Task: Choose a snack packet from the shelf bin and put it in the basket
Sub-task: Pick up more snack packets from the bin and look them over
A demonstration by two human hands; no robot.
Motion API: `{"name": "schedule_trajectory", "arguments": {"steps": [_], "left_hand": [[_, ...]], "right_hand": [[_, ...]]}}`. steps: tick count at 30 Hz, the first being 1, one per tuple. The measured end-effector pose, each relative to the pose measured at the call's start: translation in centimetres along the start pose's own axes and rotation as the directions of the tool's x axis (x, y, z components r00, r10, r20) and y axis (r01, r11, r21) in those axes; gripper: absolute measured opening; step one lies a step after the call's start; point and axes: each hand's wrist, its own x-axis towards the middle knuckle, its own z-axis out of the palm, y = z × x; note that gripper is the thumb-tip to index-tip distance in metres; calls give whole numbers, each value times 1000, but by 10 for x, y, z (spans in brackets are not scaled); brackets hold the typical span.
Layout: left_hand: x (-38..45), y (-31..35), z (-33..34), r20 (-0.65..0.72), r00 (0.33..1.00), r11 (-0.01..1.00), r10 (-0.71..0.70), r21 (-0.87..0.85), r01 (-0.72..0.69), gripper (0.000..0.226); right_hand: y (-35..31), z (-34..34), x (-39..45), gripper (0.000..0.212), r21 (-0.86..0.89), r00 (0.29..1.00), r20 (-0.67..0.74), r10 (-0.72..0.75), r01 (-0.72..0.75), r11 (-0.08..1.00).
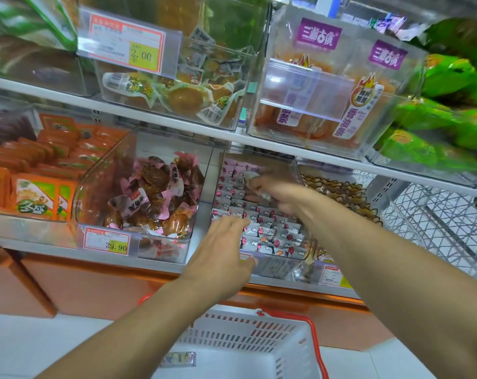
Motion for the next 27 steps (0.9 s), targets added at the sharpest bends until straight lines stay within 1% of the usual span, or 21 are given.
{"name": "schedule_trajectory", "arguments": {"steps": [1, 2, 3, 4, 5, 6, 7, 8, 10, 11, 12, 13, 15, 17, 19, 22, 25, 27], "left_hand": [[0, 0, 0, 0, 1000, 1000, 8, 14, -8, 72], [0, 0, 0, 0, 1000, 1000, 12, 22, -12, 72], [1, -1, 0, -1, 1000, 1000, 16, 25, -16, 71], [1, -1, 0, -1, 1000, 999, 20, 30, -20, 70], [2, -1, 0, 3, 1000, 999, 23, 36, -23, 69], [2, -1, 0, 8, 1000, 999, 25, 43, -26, 68], [2, -1, 0, 10, 1000, 998, 28, 47, -29, 68], [3, -1, 0, 11, 999, 998, 31, 51, -32, 67], [3, -1, -1, 16, 999, 997, 41, 65, -42, 66], [4, -1, -1, 18, 999, 996, 44, 72, -45, 65], [3, -1, 0, 21, 999, 996, 46, 76, -48, 65], [4, 0, 0, 21, 999, 996, 49, 76, -51, 65], [6, 2, 0, 7, 998, 995, 66, 73, -67, 63], [13, 6, -1, -5, 996, 993, 92, 72, -92, 57], [25, 10, -3, -7, 993, 989, 121, 82, -120, 50], [47, 12, -1, 39, 989, 974, 145, 170, -149, 44], [77, 15, 4, 136, 988, 947, 75, 299, -113, 35], [104, 19, 8, 192, 981, 919, -8, 388, -69, 34]], "right_hand": [[-2, -4, 3, 24, -185, 996, -50, -74, 64, 981], [-4, -9, 6, 31, -365, 986, -75, -151, 114, 924], [-7, -14, 9, 32, -515, 973, -74, -218, 150, 844], [-9, -18, 13, 31, -617, 962, -50, -268, 181, 766], [-10, -21, 18, 31, -675, 956, -19, -292, 203, 709], [-10, -23, 24, 34, -702, 956, 3, -293, 210, 680], [-10, -23, 30, 39, -705, 960, 13, -278, 206, 678], [-9, -23, 35, 47, -684, 967, 12, -256, 195, 703], [-8, -22, 41, 68, -552, 976, -9, -215, 175, 815], [-6, -22, 43, 72, -488, 978, -15, -210, 176, 855], [-4, -21, 45, 70, -467, 973, -22, -229, 193, 863], [0, -21, 47, 66, -499, 964, -32, -265, 215, 840], [6, -19, 49, 64, -612, 927, -30, -373, 278, 740], [10, -18, 52, 66, -662, 900, 24, -435, 340, 668], [13, -20, 55, 62, -644, 908, 44, -417, 344, 683], [16, -27, 62, 43, -617, 928, 11, -373, 300, 727], [18, -31, 65, 30, -575, 927, -54, -370, 274, 771], [21, -32, 65, 25, -559, 902, -98, -420, 299, 773]]}}
